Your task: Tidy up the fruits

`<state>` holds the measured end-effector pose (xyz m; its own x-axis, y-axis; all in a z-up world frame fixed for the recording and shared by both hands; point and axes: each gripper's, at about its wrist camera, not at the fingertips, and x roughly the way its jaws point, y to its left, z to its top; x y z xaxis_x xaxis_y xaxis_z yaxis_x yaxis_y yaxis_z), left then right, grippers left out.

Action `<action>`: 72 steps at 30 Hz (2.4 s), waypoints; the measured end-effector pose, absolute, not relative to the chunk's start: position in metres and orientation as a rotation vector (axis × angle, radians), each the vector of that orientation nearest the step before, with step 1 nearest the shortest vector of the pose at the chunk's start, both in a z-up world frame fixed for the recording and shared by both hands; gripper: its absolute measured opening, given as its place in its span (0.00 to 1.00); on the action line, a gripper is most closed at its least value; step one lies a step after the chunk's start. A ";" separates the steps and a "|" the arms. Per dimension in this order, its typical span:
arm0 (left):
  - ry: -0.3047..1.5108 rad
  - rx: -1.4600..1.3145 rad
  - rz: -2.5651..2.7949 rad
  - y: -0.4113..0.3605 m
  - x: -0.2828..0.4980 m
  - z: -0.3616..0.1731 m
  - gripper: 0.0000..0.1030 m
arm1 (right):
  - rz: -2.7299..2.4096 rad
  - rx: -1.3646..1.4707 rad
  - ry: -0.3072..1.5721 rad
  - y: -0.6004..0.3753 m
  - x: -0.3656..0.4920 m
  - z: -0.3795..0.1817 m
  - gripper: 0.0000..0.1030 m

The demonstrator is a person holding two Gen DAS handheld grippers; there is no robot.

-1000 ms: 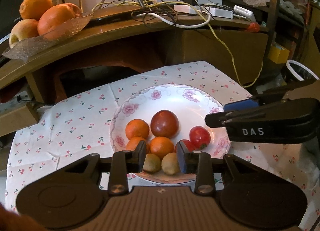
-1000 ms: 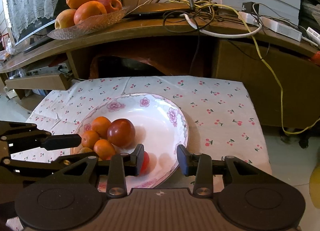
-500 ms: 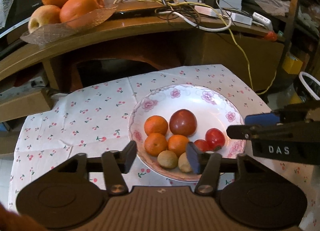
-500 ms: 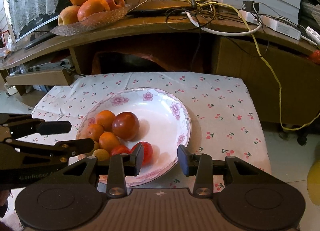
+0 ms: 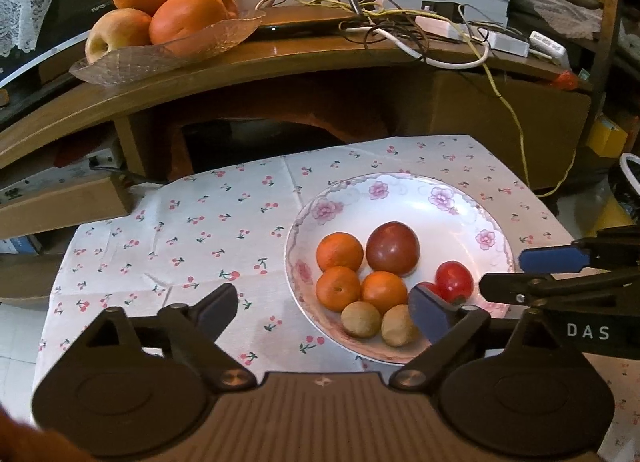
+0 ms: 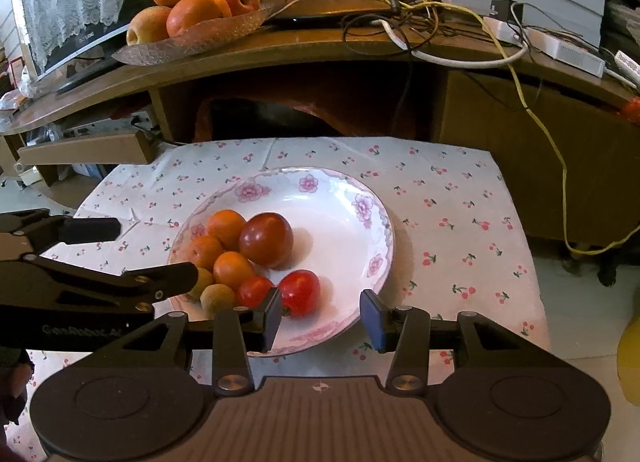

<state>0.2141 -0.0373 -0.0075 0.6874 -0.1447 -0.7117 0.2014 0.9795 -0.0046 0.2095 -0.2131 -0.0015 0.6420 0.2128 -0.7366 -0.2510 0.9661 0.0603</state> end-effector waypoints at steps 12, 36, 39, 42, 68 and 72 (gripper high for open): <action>0.762 0.189 -0.158 -0.046 0.205 -0.004 1.00 | 0.259 -0.036 0.836 -0.215 0.205 0.000 0.44; 0.776 0.087 -0.141 -0.040 0.165 0.019 1.00 | 0.204 0.018 0.764 -0.219 0.145 0.027 0.46; 0.773 0.093 -0.136 -0.041 0.156 0.021 1.00 | 0.196 0.023 0.757 -0.219 0.136 0.029 0.46; 0.779 0.088 -0.128 -0.039 0.145 0.021 1.00 | 0.191 0.029 0.761 -0.219 0.129 0.029 0.46; 0.814 0.070 -0.084 -0.027 0.059 0.022 1.00 | 0.210 0.048 0.801 -0.200 0.056 0.029 0.47; 0.814 0.063 -0.086 -0.027 0.051 0.023 1.00 | 0.213 0.058 0.811 -0.201 0.045 0.029 0.47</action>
<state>0.0514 -0.0265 0.0232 0.6834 -0.0525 -0.7282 0.1010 0.9946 0.0231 0.0452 -0.2005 0.0286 0.6687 0.2113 -0.7129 -0.1666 0.9770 0.1333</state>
